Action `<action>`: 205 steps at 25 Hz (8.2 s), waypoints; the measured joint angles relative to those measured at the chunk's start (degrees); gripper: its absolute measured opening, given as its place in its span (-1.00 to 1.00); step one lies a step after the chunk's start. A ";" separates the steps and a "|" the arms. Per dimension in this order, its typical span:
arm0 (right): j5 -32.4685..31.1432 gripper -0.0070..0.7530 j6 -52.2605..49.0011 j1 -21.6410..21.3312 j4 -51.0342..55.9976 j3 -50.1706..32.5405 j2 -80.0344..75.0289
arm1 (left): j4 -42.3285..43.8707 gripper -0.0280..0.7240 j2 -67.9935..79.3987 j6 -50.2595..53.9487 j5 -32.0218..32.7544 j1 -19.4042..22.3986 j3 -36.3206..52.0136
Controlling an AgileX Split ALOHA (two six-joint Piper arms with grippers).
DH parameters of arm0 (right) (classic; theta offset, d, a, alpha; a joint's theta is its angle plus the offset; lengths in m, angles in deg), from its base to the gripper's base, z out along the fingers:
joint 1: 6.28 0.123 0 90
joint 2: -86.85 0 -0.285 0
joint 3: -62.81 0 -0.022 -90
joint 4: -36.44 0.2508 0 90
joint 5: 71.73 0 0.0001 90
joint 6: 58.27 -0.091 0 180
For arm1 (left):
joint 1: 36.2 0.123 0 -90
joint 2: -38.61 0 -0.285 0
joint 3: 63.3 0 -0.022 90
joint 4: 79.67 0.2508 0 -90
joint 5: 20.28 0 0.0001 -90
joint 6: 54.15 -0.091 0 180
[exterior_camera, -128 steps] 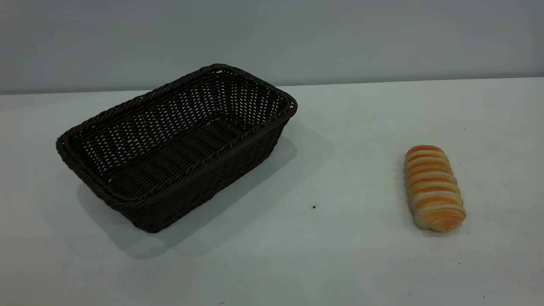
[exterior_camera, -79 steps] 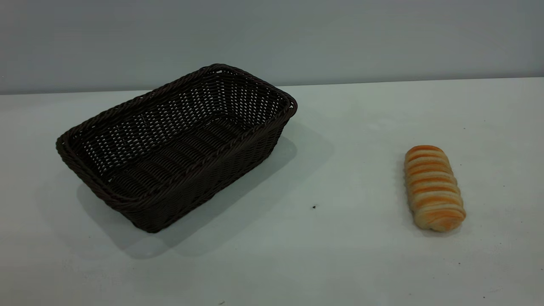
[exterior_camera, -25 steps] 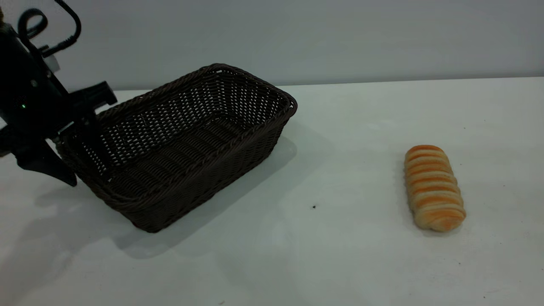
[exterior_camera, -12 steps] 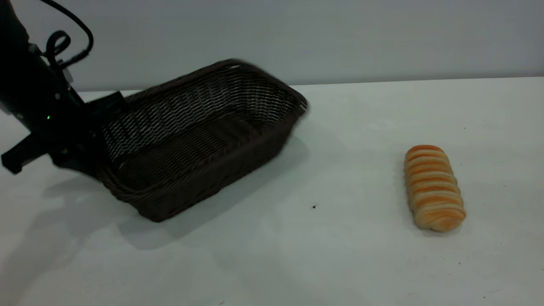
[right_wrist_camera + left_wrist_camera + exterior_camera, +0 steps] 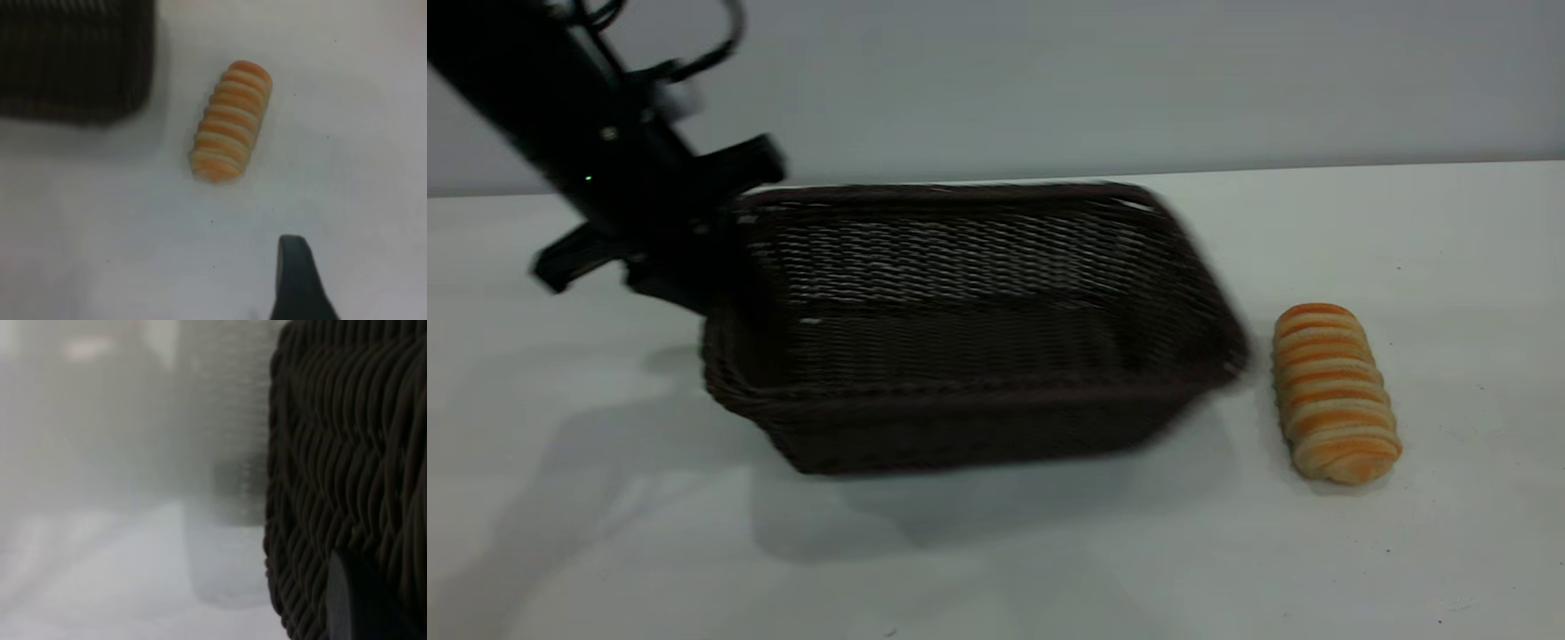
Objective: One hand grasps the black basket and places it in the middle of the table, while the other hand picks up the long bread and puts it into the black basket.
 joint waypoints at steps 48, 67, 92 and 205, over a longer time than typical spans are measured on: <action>21.60 0.60 6.24 0.00 13.23 11.80 -52.87 | 11.00 0.65 -2.96 1.17 8.32 -2.45 -1.45; 19.72 0.58 16.33 0.00 23.35 31.36 -82.18 | 18.45 0.64 -16.86 3.28 10.95 -2.45 -1.45; 16.25 -0.90 25.09 -5.23 24.47 32.66 -80.71 | 18.59 0.64 -23.82 3.28 12.26 -2.45 -1.45; -26.97 0.07 -1.36 0.64 -2.95 -1.30 31.41 | 27.59 0.63 -105.91 2.37 28.50 -2.45 43.23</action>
